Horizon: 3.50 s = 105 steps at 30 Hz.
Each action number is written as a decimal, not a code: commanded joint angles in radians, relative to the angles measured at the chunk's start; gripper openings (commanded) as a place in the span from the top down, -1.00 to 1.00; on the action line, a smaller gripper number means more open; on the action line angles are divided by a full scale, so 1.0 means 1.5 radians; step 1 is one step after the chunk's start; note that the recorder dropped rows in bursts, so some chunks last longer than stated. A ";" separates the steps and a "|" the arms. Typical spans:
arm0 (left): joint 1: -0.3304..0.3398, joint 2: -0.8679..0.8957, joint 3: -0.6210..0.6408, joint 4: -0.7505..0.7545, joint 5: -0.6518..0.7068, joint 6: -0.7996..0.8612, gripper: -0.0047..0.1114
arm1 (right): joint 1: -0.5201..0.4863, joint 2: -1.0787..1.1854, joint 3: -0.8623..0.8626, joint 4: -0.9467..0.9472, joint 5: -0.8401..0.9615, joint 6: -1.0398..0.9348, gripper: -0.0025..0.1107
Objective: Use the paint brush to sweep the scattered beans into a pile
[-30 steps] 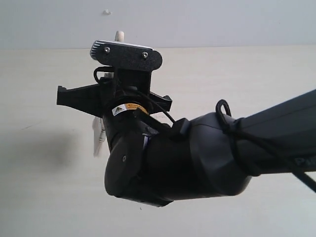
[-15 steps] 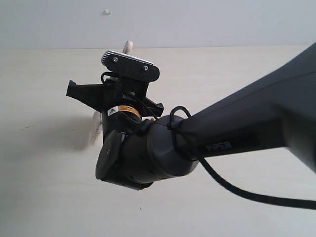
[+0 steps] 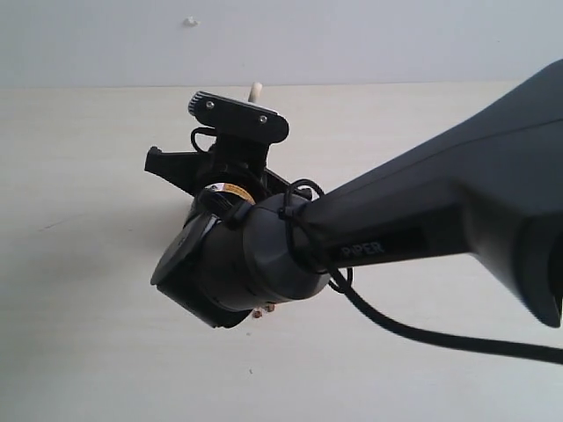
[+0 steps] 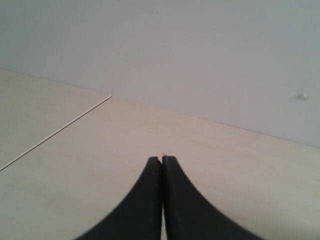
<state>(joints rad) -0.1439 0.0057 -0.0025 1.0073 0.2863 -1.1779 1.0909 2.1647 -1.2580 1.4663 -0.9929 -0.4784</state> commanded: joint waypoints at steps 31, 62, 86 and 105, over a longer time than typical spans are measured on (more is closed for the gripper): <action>0.000 -0.004 0.002 0.004 0.000 -0.003 0.92 | -0.103 -0.190 -0.002 -0.215 0.436 -0.584 0.96; 0.000 -0.004 0.002 0.004 0.000 -0.003 0.92 | -0.634 -0.069 -0.089 0.108 1.471 -1.091 0.96; 0.000 -0.004 0.002 0.003 0.000 -0.003 0.92 | -0.603 0.081 -0.204 -0.020 1.476 -1.091 0.96; 0.000 -0.004 0.002 0.003 0.000 -0.003 0.92 | -0.603 0.091 -0.202 -0.035 1.476 -0.877 0.96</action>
<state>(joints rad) -0.1439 0.0057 -0.0025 1.0073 0.2863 -1.1779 0.1849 2.3005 -1.5597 1.4286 1.2190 -1.8410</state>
